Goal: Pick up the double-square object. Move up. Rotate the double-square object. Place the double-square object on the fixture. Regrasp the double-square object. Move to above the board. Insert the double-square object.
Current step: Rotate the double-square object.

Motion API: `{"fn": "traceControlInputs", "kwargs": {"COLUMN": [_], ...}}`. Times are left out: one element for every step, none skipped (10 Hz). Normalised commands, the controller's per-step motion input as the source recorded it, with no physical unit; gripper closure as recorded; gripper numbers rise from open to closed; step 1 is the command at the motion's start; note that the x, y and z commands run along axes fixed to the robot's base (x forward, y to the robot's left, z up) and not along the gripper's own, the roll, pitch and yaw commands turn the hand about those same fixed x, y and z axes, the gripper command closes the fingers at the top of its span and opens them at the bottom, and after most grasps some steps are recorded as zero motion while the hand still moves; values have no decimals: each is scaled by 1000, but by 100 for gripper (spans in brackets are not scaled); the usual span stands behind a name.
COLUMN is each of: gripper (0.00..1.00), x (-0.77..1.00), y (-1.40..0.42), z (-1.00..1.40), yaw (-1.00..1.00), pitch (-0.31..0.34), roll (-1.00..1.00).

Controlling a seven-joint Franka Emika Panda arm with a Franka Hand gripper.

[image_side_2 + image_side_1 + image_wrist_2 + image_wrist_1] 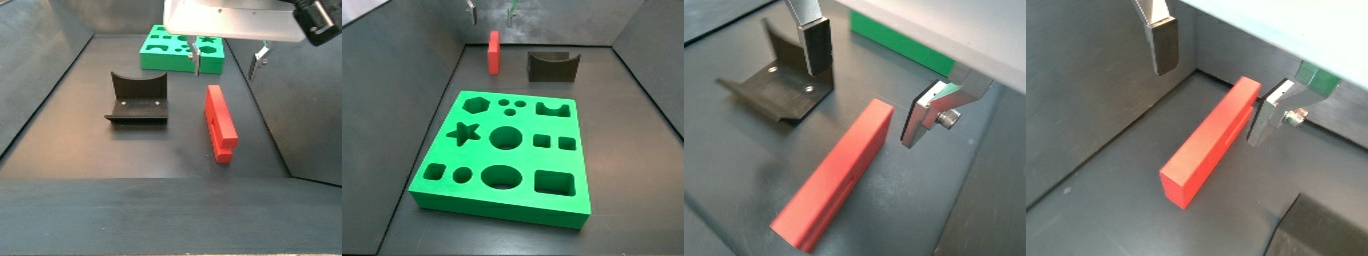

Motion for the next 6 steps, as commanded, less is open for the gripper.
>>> {"fn": "traceControlInputs", "kwargs": {"gripper": [0,0,0,0,0,0], "x": [29,28,0,4,13,14], "y": [-2,-2,0,1,1,2], "z": [-25,-26,-1000,-1000,-1000,-1000], "yaw": [602,395,0,-66,-65,-60], "pitch": [-43,-42,0,-7,-29,-32], "roll": [9,9,0,1,1,-2]}}
